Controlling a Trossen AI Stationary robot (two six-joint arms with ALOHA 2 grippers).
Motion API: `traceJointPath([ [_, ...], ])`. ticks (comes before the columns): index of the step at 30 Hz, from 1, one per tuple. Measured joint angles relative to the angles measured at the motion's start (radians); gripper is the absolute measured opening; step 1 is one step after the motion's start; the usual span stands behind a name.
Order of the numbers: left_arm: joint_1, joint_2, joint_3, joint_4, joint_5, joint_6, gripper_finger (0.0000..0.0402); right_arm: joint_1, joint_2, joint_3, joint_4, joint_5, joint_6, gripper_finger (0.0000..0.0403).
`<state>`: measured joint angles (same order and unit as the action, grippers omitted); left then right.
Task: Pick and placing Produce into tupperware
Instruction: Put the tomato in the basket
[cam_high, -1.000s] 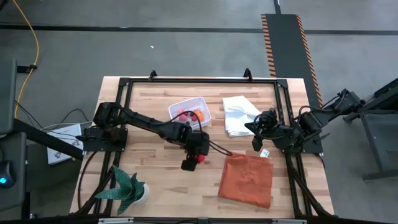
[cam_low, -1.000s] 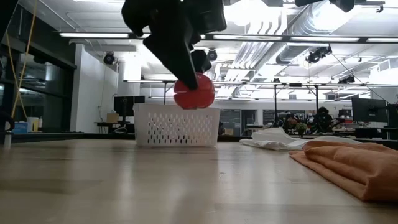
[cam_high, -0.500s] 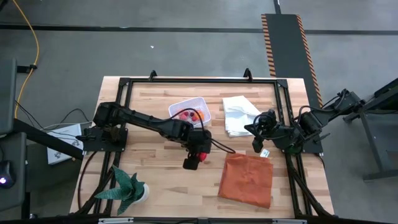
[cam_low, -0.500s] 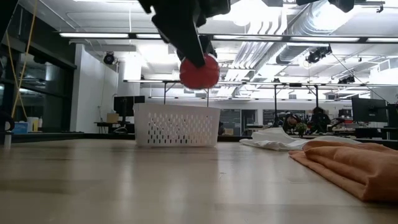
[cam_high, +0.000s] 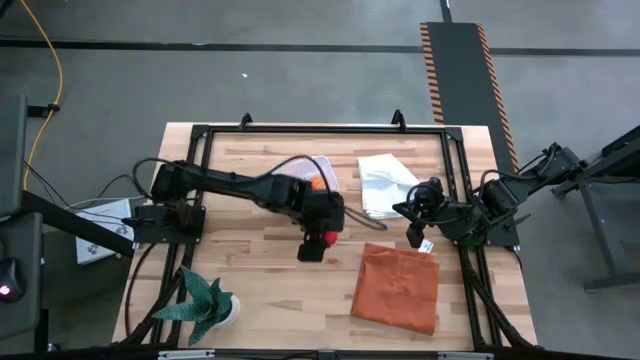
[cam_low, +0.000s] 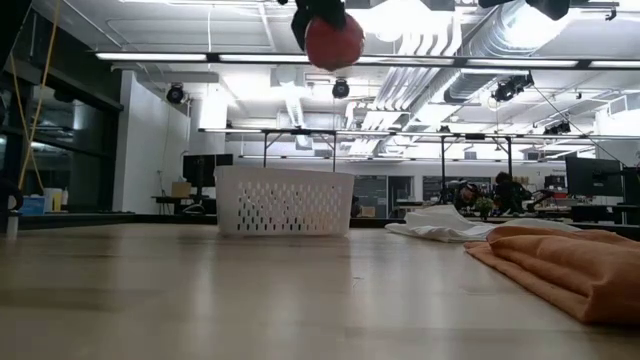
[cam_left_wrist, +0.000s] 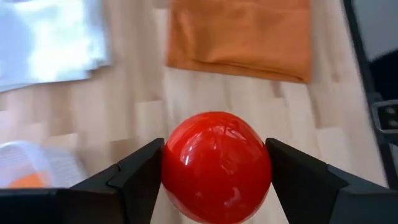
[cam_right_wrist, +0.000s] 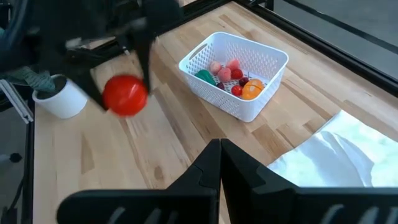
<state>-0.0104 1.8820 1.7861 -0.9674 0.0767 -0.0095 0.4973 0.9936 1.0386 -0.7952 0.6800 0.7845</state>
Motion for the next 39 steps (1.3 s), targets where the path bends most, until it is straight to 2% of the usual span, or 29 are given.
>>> traceJointPath([
  [5,0.053,0.000,0.088,-0.092,-0.029,-0.004,0.0255,0.000,0.000,0.000,0.000,0.000,-0.007,0.0001],
  [12,0.134,0.000,0.148,-0.196,-0.038,-0.022,0.0255,0.000,0.000,0.000,0.000,0.000,-0.008,0.0001],
  [32,0.386,0.001,0.147,-0.302,-0.053,-0.013,0.0258,0.000,0.000,0.000,-0.001,0.000,-0.006,0.0001],
  [39,0.464,0.001,0.082,-0.282,-0.052,-0.021,0.0255,0.000,0.000,0.000,-0.001,0.001,-0.004,0.0001],
])
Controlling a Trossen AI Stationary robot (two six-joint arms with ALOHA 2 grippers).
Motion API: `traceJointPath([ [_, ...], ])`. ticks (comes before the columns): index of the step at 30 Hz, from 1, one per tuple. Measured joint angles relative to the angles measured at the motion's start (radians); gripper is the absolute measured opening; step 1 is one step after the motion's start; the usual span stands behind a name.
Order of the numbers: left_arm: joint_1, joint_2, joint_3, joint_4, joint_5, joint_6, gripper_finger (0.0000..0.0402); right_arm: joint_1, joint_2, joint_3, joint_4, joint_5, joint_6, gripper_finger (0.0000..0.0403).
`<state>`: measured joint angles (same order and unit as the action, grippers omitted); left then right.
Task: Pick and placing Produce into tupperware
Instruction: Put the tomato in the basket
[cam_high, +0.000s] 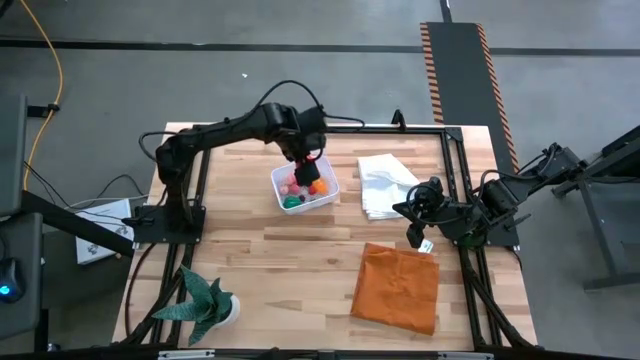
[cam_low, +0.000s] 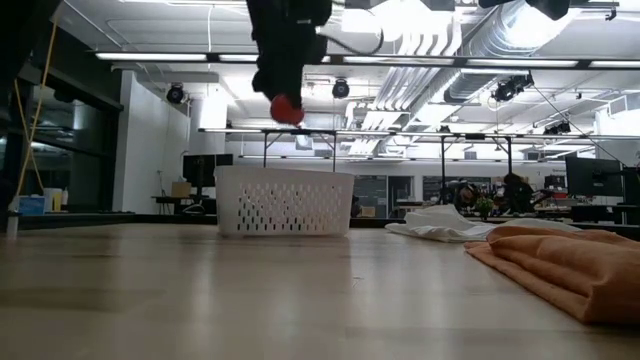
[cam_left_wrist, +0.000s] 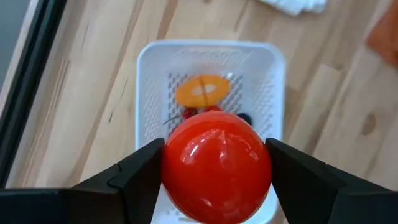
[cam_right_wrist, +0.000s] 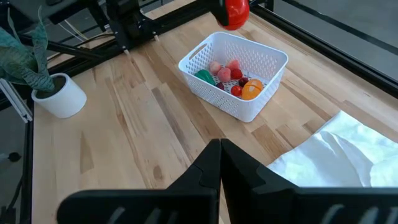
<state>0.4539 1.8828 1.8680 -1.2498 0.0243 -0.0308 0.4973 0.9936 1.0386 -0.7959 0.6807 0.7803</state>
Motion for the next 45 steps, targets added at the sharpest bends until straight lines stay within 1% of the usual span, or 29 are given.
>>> traceJointPath([
  [7,0.018,0.000,-0.123,0.066,-0.001,0.000,0.0257,0.000,0.000,0.000,0.000,0.009,0.000,0.0001],
  [16,0.017,0.000,-0.301,0.202,0.001,-0.025,0.0259,0.000,0.000,0.000,-0.001,0.014,0.000,0.0001],
  [21,0.017,0.000,-0.370,0.263,0.008,-0.035,0.0255,0.000,0.000,0.000,-0.001,0.016,0.000,0.0001],
  [26,0.017,0.000,-0.411,0.334,0.009,-0.068,0.0257,0.000,0.000,0.000,-0.001,0.019,0.004,0.0001],
  [32,0.017,0.000,-0.429,0.405,0.009,-0.093,0.0259,0.000,0.000,0.000,-0.001,0.023,0.005,0.0001],
  [45,0.017,0.000,-0.430,0.423,0.009,-0.112,0.0259,0.000,0.000,0.000,-0.001,0.023,0.008,0.0001],
])
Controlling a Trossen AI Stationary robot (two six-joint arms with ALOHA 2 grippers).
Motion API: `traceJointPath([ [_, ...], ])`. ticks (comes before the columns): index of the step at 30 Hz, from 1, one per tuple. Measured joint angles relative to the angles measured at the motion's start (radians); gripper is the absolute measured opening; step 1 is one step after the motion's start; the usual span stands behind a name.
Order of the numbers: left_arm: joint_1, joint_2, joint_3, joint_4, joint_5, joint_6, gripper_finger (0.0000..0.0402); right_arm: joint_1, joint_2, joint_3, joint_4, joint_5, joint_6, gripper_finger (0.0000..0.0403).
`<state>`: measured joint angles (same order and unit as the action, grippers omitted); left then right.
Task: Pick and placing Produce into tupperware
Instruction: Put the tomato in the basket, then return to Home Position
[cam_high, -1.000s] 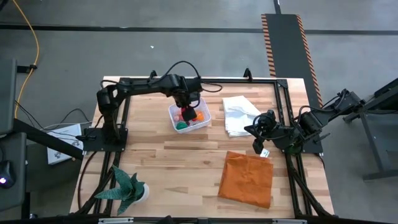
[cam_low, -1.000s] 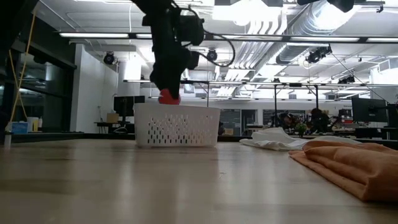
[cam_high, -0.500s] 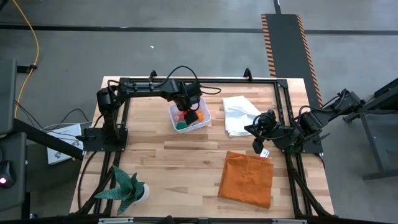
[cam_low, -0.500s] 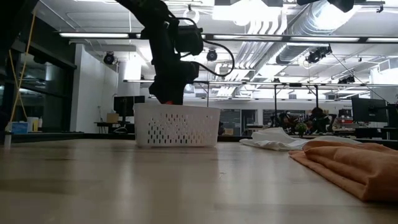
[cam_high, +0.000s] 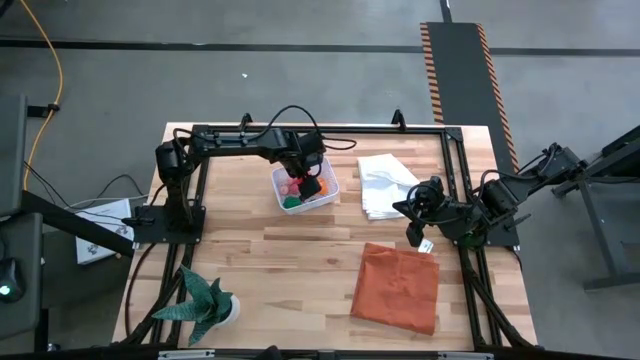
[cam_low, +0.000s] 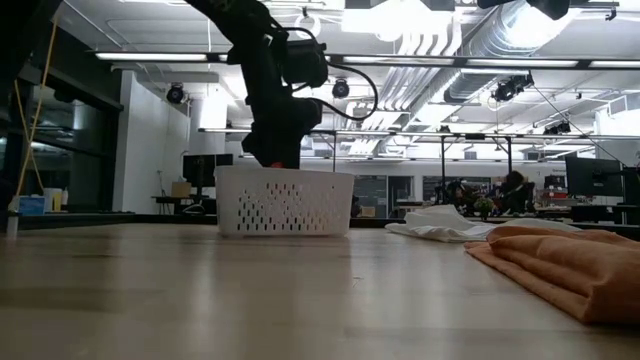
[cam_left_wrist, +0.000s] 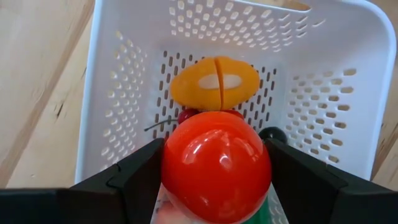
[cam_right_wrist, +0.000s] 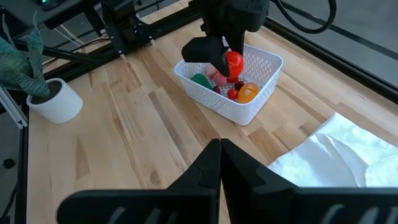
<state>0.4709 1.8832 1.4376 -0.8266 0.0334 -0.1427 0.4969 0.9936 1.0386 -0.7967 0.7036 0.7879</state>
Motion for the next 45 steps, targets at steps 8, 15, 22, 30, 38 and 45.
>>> traceJointPath([
  [8,0.000,0.000,0.000,0.017,0.022,-0.022,0.0281,0.000,0.000,0.000,0.000,0.000,0.000,0.0001],
  [15,0.000,0.000,0.000,0.014,0.042,-0.013,0.0315,0.000,0.000,0.000,0.000,0.000,0.005,0.0001],
  [22,0.000,0.000,0.010,-0.018,0.117,0.012,0.0282,0.000,0.000,0.000,0.000,0.000,0.020,0.0001],
  [30,0.000,0.000,0.139,-0.185,0.167,0.077,0.0161,0.000,0.000,0.000,0.000,0.000,0.016,0.0001],
  [38,0.000,0.000,0.383,-0.296,0.217,0.120,0.0010,0.000,-0.046,0.000,0.000,0.000,-0.032,0.0001],
  [45,0.000,0.000,0.643,-0.438,0.218,0.146,0.0012,0.001,-0.165,0.000,-0.013,-0.032,-0.037,0.0000],
])
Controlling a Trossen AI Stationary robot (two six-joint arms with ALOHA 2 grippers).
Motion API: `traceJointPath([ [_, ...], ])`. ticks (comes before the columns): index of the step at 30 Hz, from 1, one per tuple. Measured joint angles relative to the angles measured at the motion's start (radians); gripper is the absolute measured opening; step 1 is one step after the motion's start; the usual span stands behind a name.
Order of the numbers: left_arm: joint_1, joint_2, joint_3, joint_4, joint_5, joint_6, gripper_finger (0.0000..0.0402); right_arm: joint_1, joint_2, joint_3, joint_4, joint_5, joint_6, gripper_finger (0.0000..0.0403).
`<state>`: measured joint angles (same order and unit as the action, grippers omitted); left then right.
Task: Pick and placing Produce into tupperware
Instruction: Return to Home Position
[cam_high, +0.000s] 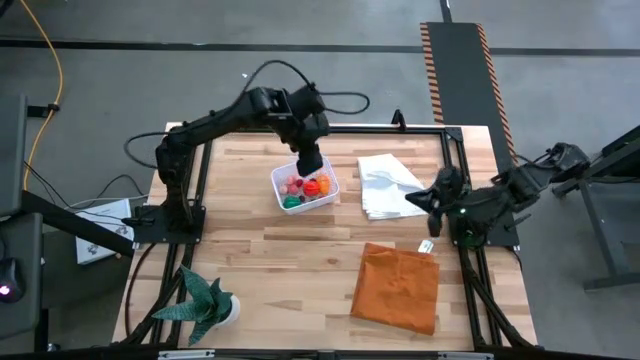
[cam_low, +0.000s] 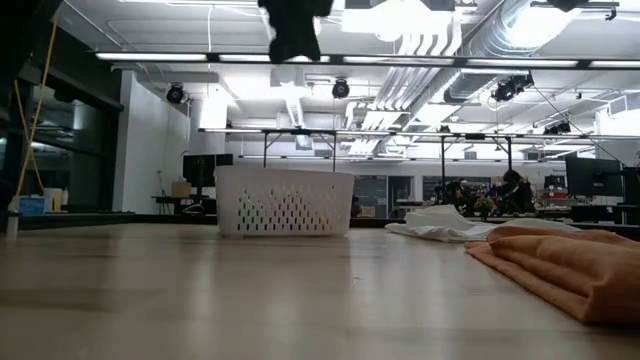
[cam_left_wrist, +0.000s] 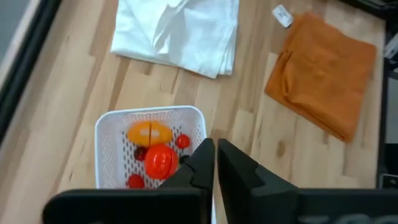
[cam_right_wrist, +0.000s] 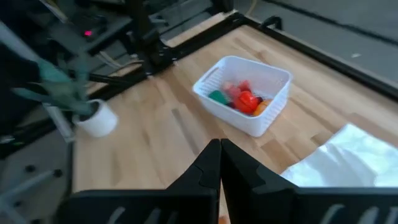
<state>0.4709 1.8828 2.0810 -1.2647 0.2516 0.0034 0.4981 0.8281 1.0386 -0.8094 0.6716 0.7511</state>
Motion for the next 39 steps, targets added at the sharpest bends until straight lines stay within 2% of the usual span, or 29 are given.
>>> traceJointPath([
  [5,0.000,-0.039,0.125,-0.108,0.000,0.016,0.0007,0.002,-0.083,0.001,-0.024,-0.050,0.003,0.0000],
  [9,0.000,-0.125,0.129,-0.126,-0.007,0.015,0.0002,0.002,-0.129,0.001,-0.056,-0.051,0.003,0.0000],
  [13,0.000,-0.227,0.129,-0.135,-0.061,0.015,0.0001,0.002,-0.161,-0.007,-0.079,-0.051,0.005,0.0000],
  [16,0.000,-0.316,0.113,-0.145,-0.104,0.011,0.0001,0.003,-0.200,-0.079,-0.053,-0.054,0.033,0.0000],
  [19,0.000,-0.434,0.035,-0.136,-0.145,-0.016,0.0001,0.024,-0.266,-0.218,0.053,-0.079,0.088,0.0000],
  [21,0.000,-0.534,-0.060,-0.102,-0.169,-0.038,0.0000,0.046,-0.319,-0.327,0.183,-0.099,0.115,0.0000],
  [23,0.000,-0.657,-0.194,-0.002,-0.161,-0.059,0.0000,0.063,-0.370,-0.428,0.339,-0.125,0.130,0.0000],
  [29,-0.001,-1.072,-0.735,0.504,0.002,-0.195,0.0000,0.092,-0.479,-0.594,0.693,-0.142,0.069,0.0000],
  [34,0.000,-1.358,-1.107,0.787,0.012,-0.308,0.0000,0.092,-0.512,-0.608,0.824,-0.141,-0.078,0.0000],
  [39,0.000,-1.539,-1.390,0.941,0.030,-0.397,0.0000,0.092,-0.524,-0.609,0.856,-0.141,-0.176,0.0000],
])
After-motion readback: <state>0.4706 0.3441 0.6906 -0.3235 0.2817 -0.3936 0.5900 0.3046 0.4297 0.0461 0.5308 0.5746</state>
